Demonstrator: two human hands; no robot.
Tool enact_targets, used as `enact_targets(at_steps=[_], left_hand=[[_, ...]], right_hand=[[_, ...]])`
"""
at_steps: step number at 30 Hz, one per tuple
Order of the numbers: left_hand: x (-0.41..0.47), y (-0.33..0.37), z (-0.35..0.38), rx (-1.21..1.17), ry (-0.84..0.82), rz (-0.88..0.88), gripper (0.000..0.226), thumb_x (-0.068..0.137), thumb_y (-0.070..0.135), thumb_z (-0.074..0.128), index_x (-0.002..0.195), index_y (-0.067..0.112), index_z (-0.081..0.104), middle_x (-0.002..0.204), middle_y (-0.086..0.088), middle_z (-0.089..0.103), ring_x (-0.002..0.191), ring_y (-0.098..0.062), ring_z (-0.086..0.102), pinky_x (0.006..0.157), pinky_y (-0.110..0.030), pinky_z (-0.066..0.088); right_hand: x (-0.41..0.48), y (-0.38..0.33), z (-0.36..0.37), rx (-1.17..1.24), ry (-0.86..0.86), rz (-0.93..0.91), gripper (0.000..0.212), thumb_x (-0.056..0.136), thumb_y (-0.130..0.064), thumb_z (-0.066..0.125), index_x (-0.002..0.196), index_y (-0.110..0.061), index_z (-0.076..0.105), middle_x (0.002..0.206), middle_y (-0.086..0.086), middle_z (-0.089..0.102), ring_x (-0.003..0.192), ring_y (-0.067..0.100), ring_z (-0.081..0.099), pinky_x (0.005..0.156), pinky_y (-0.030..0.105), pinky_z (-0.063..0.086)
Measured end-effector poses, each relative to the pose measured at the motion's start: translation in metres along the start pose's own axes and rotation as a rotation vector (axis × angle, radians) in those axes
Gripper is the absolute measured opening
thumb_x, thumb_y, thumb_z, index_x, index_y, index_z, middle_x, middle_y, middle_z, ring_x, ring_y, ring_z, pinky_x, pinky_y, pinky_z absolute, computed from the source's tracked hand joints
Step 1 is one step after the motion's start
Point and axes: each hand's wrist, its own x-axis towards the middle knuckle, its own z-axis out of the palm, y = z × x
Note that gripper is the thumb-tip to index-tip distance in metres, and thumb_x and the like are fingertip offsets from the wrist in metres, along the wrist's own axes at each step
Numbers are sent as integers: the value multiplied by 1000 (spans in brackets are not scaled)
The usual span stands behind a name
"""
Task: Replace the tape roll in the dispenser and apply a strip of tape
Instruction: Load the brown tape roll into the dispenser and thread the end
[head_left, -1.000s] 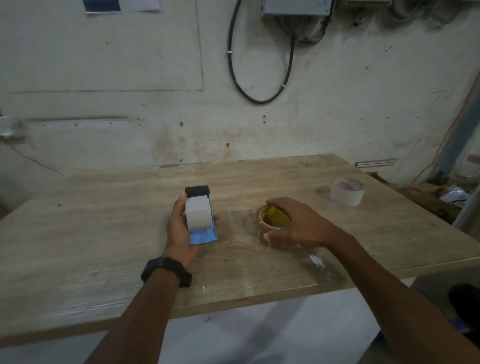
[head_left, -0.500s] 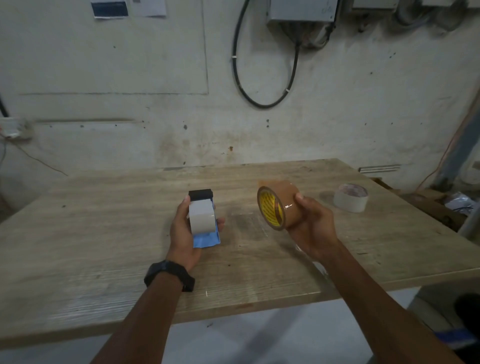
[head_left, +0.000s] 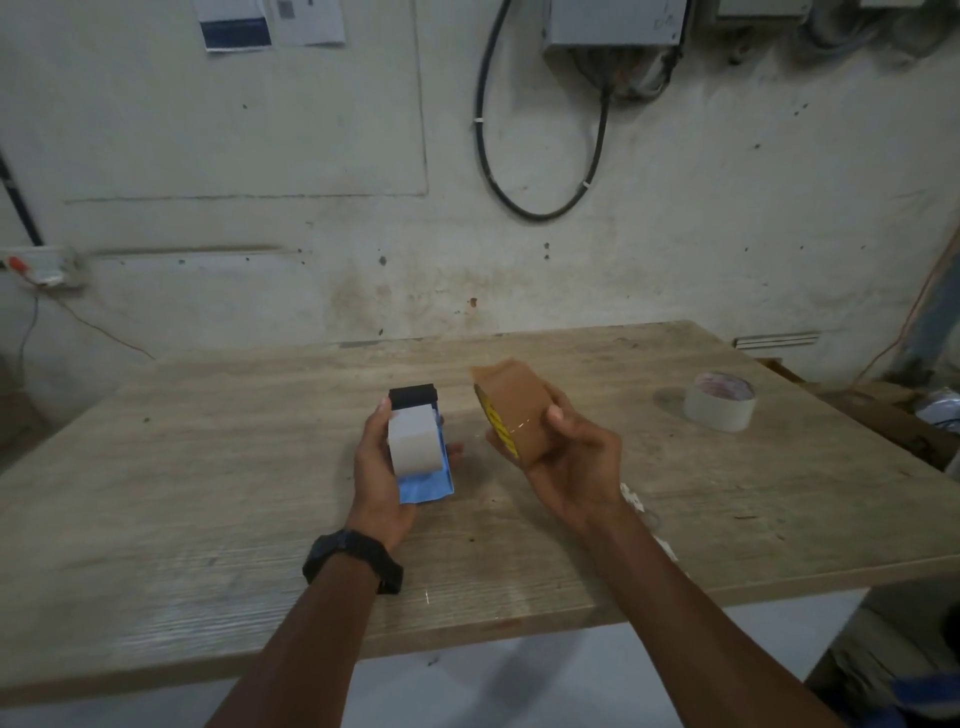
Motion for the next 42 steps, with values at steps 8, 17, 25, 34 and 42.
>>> enact_targets(at_steps=[8, 17, 25, 34, 42], left_hand=[[3, -2, -1, 48, -2, 19, 42, 99, 47, 48, 109, 13, 70, 94, -11, 69, 73, -24, 71, 81, -46, 60], [7, -1, -4, 87, 58, 31, 80, 81, 49, 69, 144, 4, 49, 118, -21, 58, 106, -39, 61, 85, -47, 60], [9, -6, -2, 227, 49, 32, 50, 88, 38, 62, 133, 14, 59, 118, -19, 65, 105, -40, 64, 92, -57, 52], [7, -3, -3, 265, 68, 40, 74, 83, 66, 60, 133, 11, 62, 114, -21, 68, 98, -37, 65, 85, -46, 52], [8, -6, 1, 355, 124, 131, 65, 92, 72, 43, 130, 23, 63, 122, -20, 70, 98, -34, 70, 82, -49, 56]], right_hand=[[-1, 8, -3, 49, 32, -1, 64, 58, -32, 93, 115, -7, 78, 122, 25, 70, 111, 43, 63, 115, 63, 34], [-4, 10, 3, -120, 206, 20, 24, 82, -43, 66, 88, -28, 84, 93, 2, 79, 87, 23, 67, 69, 34, 46], [-2, 17, -6, -20, 16, 103, 80, 51, -15, 84, 127, -1, 64, 105, 20, 74, 89, 32, 73, 72, 40, 60], [-5, 15, 8, -129, 79, 116, 36, 95, -29, 52, 119, -4, 63, 94, 15, 81, 83, 25, 80, 70, 37, 65], [-13, 23, 8, -622, 54, 75, 59, 82, -63, 68, 130, -28, 67, 125, 7, 74, 116, 28, 70, 103, 57, 53]])
